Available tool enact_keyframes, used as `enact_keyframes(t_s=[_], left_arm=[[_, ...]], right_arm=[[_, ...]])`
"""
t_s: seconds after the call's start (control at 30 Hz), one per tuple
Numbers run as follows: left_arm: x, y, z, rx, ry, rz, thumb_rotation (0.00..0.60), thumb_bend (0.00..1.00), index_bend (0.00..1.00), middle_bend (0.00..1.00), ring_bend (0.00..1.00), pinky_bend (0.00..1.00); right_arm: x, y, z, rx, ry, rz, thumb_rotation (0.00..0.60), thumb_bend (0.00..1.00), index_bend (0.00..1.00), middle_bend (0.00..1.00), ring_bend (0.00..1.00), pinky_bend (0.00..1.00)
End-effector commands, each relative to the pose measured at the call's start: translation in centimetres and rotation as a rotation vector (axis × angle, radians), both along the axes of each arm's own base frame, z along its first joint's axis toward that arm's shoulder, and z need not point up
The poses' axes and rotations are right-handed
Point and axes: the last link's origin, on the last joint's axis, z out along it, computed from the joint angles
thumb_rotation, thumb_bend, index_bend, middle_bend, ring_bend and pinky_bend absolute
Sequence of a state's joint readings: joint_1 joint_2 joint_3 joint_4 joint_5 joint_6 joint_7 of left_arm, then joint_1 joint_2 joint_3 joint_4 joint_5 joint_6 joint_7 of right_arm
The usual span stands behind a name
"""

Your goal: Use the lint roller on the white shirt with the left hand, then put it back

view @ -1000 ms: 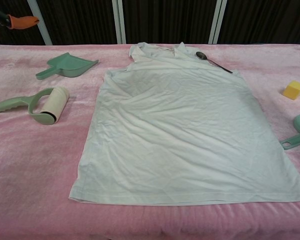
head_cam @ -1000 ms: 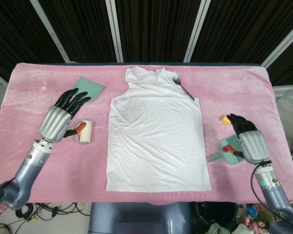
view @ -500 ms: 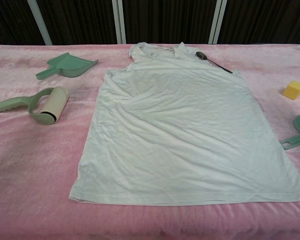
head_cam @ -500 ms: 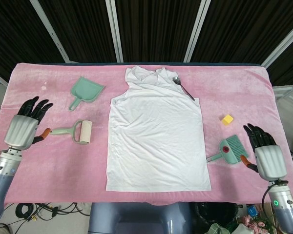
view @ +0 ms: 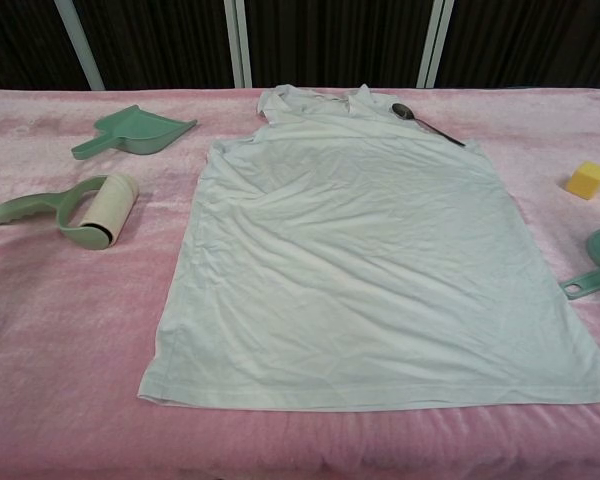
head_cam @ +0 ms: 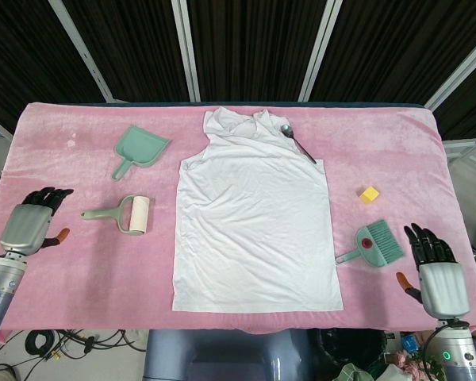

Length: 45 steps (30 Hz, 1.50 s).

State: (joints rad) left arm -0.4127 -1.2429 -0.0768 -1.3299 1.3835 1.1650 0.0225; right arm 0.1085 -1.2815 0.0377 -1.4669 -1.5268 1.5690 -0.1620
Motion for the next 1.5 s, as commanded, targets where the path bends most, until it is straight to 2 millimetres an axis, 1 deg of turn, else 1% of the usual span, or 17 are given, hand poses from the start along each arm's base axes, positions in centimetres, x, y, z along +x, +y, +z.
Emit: enact_keyframes(t_s=[0.03, 0.1, 0.23, 0.37, 0.53, 0.67, 0.97, 1.17, 1.5], left_arm=[[0.0, 1.1, -0.9, -0.027, 0.013, 0.017, 0.600, 0.27, 0.21, 0.28, 0.17, 0.26], [-0.3, 1.8, -1.3, -0.042, 0.027, 0.040, 0.600, 0.27, 0.22, 0.28, 0.18, 0.26], [-0.6, 4.0, -2.3, -0.081, 0.041, 0.115, 0.600, 0.27, 0.22, 0.30, 0.19, 0.28], [0.2, 5.7, -3.0, -0.092, 0.043, 0.125, 0.600, 0.27, 0.24, 0.33, 0.22, 0.30], [1.3, 7.1, -4.1, -0.115, 0.082, 0.116, 0.600, 0.27, 0.27, 0.36, 0.24, 0.31], [1.6, 7.6, -4.9, -0.124, 0.096, 0.123, 0.600, 0.27, 0.30, 0.39, 0.26, 0.33], [1.6, 7.9, -6.8, -0.153, 0.104, 0.152, 0.600, 0.27, 0.33, 0.42, 0.26, 0.33], [1.4, 8.0, -7.4, -0.161, 0.120, 0.153, 0.600, 0.27, 0.34, 0.42, 0.26, 0.33], [1.4, 8.1, -8.2, -0.169, 0.134, 0.134, 0.600, 0.27, 0.40, 0.44, 0.28, 0.34]], right_arm=[[0.0, 0.0, 0.1, -0.012, -0.009, 0.000, 0.600, 0.12, 0.03, 0.08, 0.11, 0.22], [0.0, -0.1, 0.1, -0.012, -0.009, 0.002, 0.600, 0.12, 0.03, 0.08, 0.11, 0.22], [-0.2, -0.2, -0.1, -0.005, -0.009, -0.006, 0.600, 0.12, 0.03, 0.08, 0.11, 0.21], [-0.4, -0.3, -0.3, 0.003, -0.007, -0.019, 0.600, 0.12, 0.03, 0.08, 0.11, 0.22], [-0.6, -0.5, -0.2, -0.001, -0.009, -0.023, 0.600, 0.12, 0.03, 0.08, 0.11, 0.21], [-0.6, -0.5, -0.1, -0.004, -0.010, -0.022, 0.600, 0.12, 0.03, 0.08, 0.11, 0.21], [-0.7, -0.6, 0.0, -0.007, -0.020, -0.029, 0.600, 0.12, 0.03, 0.08, 0.11, 0.22], [-0.8, -0.6, 0.1, -0.008, -0.022, -0.035, 0.600, 0.12, 0.03, 0.08, 0.12, 0.21], [-0.9, -0.6, 0.1, -0.005, -0.026, -0.044, 0.600, 0.12, 0.03, 0.08, 0.12, 0.22]])
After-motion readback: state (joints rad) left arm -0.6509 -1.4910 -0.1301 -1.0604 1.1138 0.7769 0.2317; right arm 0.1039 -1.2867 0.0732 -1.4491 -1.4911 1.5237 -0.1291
